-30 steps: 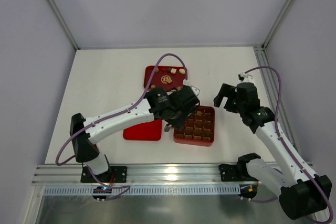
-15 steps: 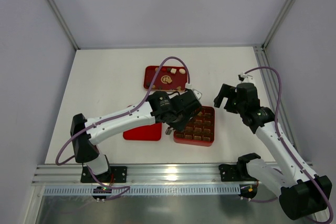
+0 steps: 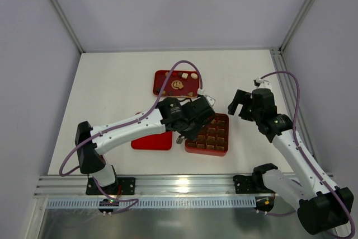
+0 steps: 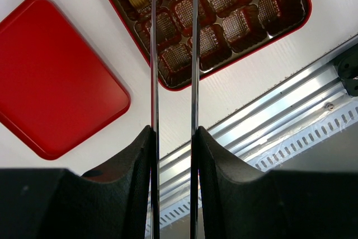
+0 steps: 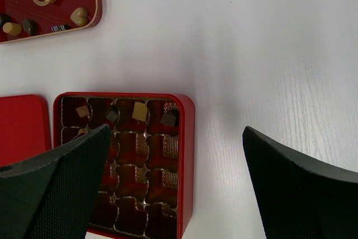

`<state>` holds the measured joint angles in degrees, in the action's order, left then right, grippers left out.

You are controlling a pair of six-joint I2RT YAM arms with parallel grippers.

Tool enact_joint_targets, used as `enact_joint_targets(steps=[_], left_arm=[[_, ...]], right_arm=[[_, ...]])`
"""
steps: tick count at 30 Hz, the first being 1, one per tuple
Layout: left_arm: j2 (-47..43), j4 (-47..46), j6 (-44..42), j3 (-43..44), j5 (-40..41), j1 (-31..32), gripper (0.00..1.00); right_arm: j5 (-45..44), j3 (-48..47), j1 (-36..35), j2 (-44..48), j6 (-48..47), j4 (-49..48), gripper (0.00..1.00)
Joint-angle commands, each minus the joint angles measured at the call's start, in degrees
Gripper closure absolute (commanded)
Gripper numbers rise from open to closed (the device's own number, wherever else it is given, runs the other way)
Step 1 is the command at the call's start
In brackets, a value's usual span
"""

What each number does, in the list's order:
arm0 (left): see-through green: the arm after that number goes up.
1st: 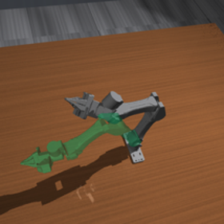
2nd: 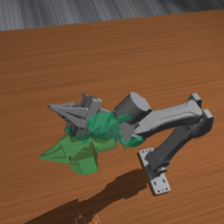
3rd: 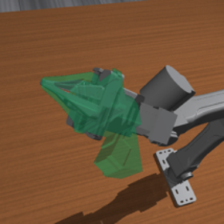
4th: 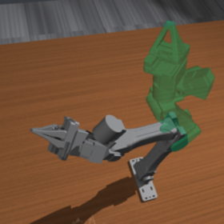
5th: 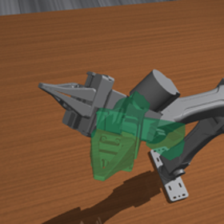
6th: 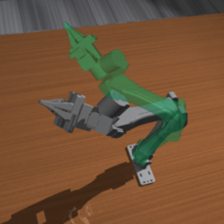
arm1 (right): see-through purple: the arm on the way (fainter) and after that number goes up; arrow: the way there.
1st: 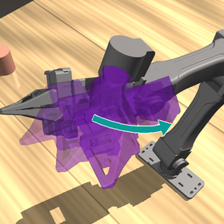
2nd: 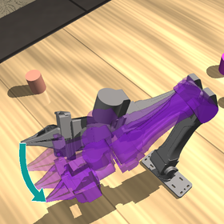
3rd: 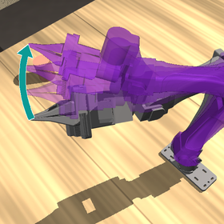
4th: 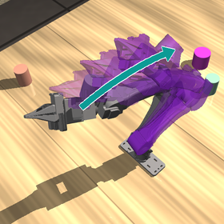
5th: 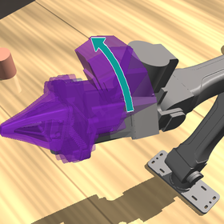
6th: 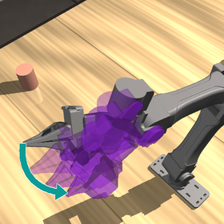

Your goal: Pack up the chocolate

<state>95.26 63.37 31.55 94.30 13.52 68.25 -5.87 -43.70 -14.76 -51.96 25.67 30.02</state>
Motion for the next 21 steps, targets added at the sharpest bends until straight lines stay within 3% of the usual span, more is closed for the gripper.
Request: enact_joint_targets(steps=[1,21], left_arm=[[-0.69,-1.76,0.71,0.09,1.33,0.39,0.66],[-0.61,-1.68,0.09,0.00,1.77,0.39,0.59]], right_arm=[[-0.64,-0.24,0.17,1.34,0.43,-0.58,0.00],[-0.55,0.20,0.18,1.52,0.34,-0.93,0.00]])
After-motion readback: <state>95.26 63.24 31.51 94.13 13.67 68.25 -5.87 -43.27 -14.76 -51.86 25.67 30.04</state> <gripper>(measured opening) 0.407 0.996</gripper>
